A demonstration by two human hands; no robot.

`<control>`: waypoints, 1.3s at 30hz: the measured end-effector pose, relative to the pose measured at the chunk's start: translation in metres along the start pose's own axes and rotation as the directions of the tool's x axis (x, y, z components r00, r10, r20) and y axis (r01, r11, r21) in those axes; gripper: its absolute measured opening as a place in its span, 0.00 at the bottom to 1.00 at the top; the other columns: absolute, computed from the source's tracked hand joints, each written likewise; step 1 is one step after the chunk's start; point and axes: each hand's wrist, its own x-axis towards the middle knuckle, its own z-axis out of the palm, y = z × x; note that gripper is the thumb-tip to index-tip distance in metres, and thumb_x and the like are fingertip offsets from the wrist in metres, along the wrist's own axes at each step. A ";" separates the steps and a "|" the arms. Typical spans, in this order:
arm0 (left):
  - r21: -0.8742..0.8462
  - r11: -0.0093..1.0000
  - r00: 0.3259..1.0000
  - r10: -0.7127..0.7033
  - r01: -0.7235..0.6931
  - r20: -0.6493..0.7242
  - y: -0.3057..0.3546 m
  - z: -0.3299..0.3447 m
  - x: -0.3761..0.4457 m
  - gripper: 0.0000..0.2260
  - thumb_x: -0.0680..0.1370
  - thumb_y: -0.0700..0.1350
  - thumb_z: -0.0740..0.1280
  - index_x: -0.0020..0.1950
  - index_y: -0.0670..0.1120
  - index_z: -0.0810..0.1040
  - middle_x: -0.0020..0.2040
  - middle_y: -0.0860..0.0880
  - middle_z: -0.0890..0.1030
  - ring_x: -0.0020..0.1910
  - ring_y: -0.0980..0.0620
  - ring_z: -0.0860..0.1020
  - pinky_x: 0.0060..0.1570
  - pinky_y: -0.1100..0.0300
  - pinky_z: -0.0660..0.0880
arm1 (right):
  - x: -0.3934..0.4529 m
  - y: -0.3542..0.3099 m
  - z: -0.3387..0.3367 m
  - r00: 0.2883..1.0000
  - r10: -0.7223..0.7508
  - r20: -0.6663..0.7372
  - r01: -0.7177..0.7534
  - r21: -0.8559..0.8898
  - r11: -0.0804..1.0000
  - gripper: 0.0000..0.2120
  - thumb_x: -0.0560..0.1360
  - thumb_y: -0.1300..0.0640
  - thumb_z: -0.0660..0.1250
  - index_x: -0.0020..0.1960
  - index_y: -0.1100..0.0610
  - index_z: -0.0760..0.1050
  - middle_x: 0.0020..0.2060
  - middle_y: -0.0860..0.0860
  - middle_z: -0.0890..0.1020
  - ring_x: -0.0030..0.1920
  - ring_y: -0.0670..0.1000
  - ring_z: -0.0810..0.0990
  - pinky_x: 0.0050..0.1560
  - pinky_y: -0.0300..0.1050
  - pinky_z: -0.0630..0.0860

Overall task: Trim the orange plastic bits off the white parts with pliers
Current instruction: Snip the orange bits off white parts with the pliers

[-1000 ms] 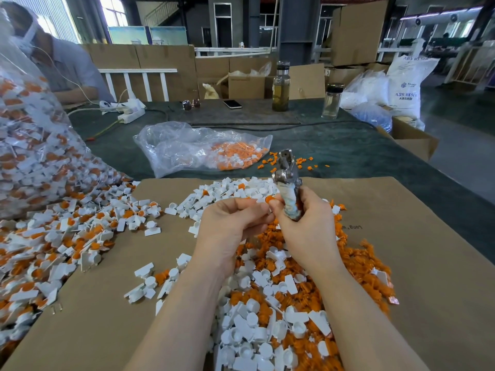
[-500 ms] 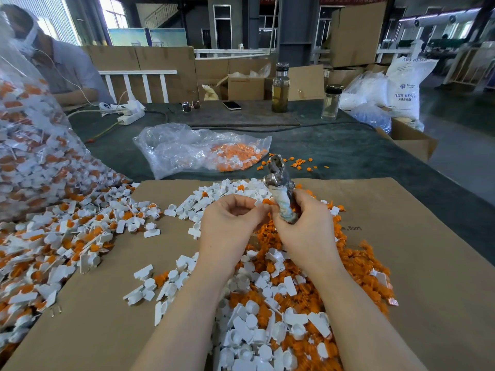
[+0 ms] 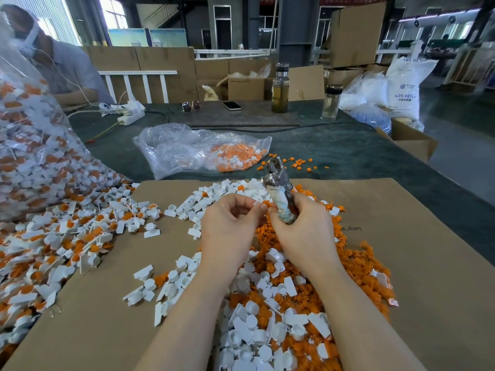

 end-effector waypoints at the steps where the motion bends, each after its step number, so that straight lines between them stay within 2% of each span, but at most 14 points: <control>1: 0.000 1.000 1.000 0.001 -0.001 0.001 0.000 0.000 0.000 0.05 0.75 0.46 0.75 0.41 0.49 0.82 0.35 0.49 0.85 0.40 0.42 0.83 0.45 0.44 0.82 | 0.000 0.000 0.000 1.000 0.003 0.009 -0.003 -0.003 1.000 0.06 0.74 0.53 0.70 0.40 0.51 0.75 0.31 0.46 0.78 0.32 0.47 0.77 0.32 0.47 0.75; 4: -0.008 1.000 1.000 0.002 -0.002 0.009 -0.001 -0.001 0.002 0.05 0.76 0.45 0.74 0.42 0.49 0.81 0.36 0.49 0.85 0.41 0.45 0.84 0.47 0.46 0.82 | 0.001 0.001 -0.003 0.998 0.001 0.061 -0.001 0.001 1.000 0.05 0.74 0.53 0.70 0.41 0.51 0.75 0.30 0.46 0.77 0.32 0.47 0.76 0.31 0.44 0.72; 8: -0.067 0.997 0.998 0.029 -0.025 0.048 -0.006 -0.008 0.008 0.03 0.79 0.42 0.70 0.46 0.44 0.79 0.36 0.51 0.84 0.36 0.56 0.83 0.41 0.63 0.79 | 0.004 0.004 -0.011 0.983 0.024 0.181 -0.020 -0.028 0.999 0.05 0.74 0.53 0.70 0.42 0.47 0.74 0.32 0.43 0.77 0.32 0.44 0.74 0.32 0.37 0.66; 11: -0.146 0.989 0.997 0.037 -0.026 0.072 -0.007 -0.011 0.010 0.02 0.80 0.40 0.68 0.48 0.42 0.79 0.35 0.54 0.83 0.35 0.62 0.82 0.39 0.70 0.77 | 0.005 0.006 -0.018 0.962 0.038 0.272 -0.042 0.008 0.999 0.05 0.74 0.54 0.70 0.44 0.47 0.74 0.34 0.43 0.76 0.33 0.42 0.74 0.33 0.38 0.67; 13: -0.161 0.986 0.995 0.057 -0.044 0.082 -0.007 -0.013 0.011 0.03 0.80 0.40 0.67 0.47 0.44 0.78 0.35 0.55 0.82 0.35 0.62 0.81 0.39 0.71 0.76 | 0.005 0.006 -0.021 0.945 0.035 0.324 -0.043 0.015 0.999 0.07 0.73 0.53 0.70 0.50 0.50 0.75 0.37 0.42 0.76 0.35 0.41 0.74 0.34 0.38 0.67; 16: -0.153 0.985 0.991 0.093 -0.079 0.091 -0.008 -0.014 0.011 0.03 0.80 0.41 0.67 0.47 0.44 0.78 0.34 0.56 0.82 0.36 0.62 0.81 0.39 0.71 0.76 | 0.005 0.005 -0.024 0.911 0.043 0.410 -0.048 0.001 0.999 0.17 0.73 0.51 0.71 0.60 0.53 0.73 0.45 0.44 0.77 0.43 0.45 0.76 0.40 0.40 0.69; 20: -0.150 0.984 0.988 0.115 -0.098 0.105 -0.008 -0.015 0.010 0.03 0.80 0.40 0.67 0.47 0.43 0.78 0.33 0.57 0.82 0.35 0.63 0.81 0.38 0.71 0.76 | 0.003 0.002 -0.025 0.872 0.032 0.488 -0.047 0.019 0.999 0.12 0.73 0.51 0.71 0.55 0.50 0.74 0.45 0.46 0.79 0.44 0.48 0.79 0.46 0.50 0.77; 25: -0.136 0.984 0.984 0.132 -0.116 0.118 -0.006 -0.016 0.010 0.03 0.80 0.40 0.67 0.48 0.43 0.78 0.36 0.55 0.82 0.35 0.63 0.81 0.38 0.71 0.76 | 0.004 0.003 -0.025 0.847 0.009 0.532 -0.032 0.034 0.999 0.08 0.74 0.51 0.71 0.49 0.46 0.73 0.40 0.43 0.78 0.39 0.41 0.77 0.39 0.39 0.71; 28: -0.151 0.981 0.981 0.144 -0.124 0.129 -0.004 -0.017 0.009 0.03 0.80 0.39 0.66 0.47 0.43 0.77 0.37 0.54 0.81 0.36 0.61 0.80 0.41 0.69 0.76 | 0.003 0.003 -0.025 0.838 0.001 0.546 -0.030 0.044 0.999 0.08 0.74 0.53 0.70 0.45 0.44 0.71 0.37 0.43 0.77 0.37 0.37 0.76 0.34 0.34 0.70; 33: -0.164 0.978 0.979 0.150 -0.127 0.141 -0.003 -0.018 0.008 0.04 0.81 0.40 0.66 0.46 0.45 0.77 0.34 0.55 0.81 0.36 0.61 0.79 0.41 0.68 0.77 | 0.002 0.003 -0.023 0.842 -0.014 0.539 -0.011 0.044 0.999 0.09 0.76 0.57 0.68 0.46 0.44 0.71 0.39 0.45 0.78 0.39 0.41 0.77 0.34 0.36 0.74; 39: -0.174 0.977 0.979 0.146 -0.120 0.145 -0.003 -0.018 0.007 0.06 0.82 0.39 0.65 0.45 0.45 0.77 0.33 0.56 0.80 0.36 0.59 0.78 0.45 0.62 0.76 | 0.001 0.003 -0.020 0.852 -0.032 0.522 0.023 0.023 0.999 0.09 0.76 0.61 0.66 0.46 0.47 0.72 0.38 0.48 0.78 0.39 0.46 0.77 0.33 0.42 0.73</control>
